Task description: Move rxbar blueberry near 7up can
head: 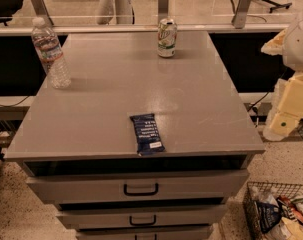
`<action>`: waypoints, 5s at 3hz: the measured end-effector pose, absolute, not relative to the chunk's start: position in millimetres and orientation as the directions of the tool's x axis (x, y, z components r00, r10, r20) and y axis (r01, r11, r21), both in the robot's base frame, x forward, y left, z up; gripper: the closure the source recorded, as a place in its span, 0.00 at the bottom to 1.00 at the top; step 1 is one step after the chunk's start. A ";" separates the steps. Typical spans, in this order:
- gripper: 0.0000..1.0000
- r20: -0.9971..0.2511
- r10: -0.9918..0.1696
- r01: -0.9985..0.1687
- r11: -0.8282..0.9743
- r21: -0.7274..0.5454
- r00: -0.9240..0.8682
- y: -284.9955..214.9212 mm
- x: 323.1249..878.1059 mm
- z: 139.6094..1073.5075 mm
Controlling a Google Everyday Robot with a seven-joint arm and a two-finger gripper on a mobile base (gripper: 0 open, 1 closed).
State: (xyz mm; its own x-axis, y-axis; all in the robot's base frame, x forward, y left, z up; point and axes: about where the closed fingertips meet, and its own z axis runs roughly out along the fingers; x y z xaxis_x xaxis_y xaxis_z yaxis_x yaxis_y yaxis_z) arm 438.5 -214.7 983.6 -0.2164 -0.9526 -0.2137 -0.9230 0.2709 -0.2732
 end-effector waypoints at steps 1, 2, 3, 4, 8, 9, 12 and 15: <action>0.00 -0.214 -0.953 -0.923 0.271 -0.273 -0.216 -214.6 438.5 983.6; 0.00 -0.248 -0.942 -0.918 0.291 -0.269 -0.226 -207.6 444.7 977.4; 0.00 -0.326 -0.912 -0.916 0.331 -0.227 -0.248 -171.6 463.7 948.4; 0.00 -0.407 -0.864 -0.902 0.394 -0.178 -0.297 -125.3 492.1 907.5; 0.00 -0.461 -0.807 -0.886 0.455 -0.087 -0.369 -19.7 487.8 832.2; 0.00 -0.458 -0.813 -0.895 0.438 -0.078 -0.358 -0.5 478.6 825.2; 0.61 -0.465 -0.817 -0.890 0.440 -0.118 -0.342 17.8 468.8 834.3; 1.00 -0.522 -0.820 -0.866 0.421 -0.269 -0.236 -1.8 487.0 897.5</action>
Offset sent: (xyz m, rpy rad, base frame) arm 0.0146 0.0140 -0.0186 0.0799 0.0035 -0.0270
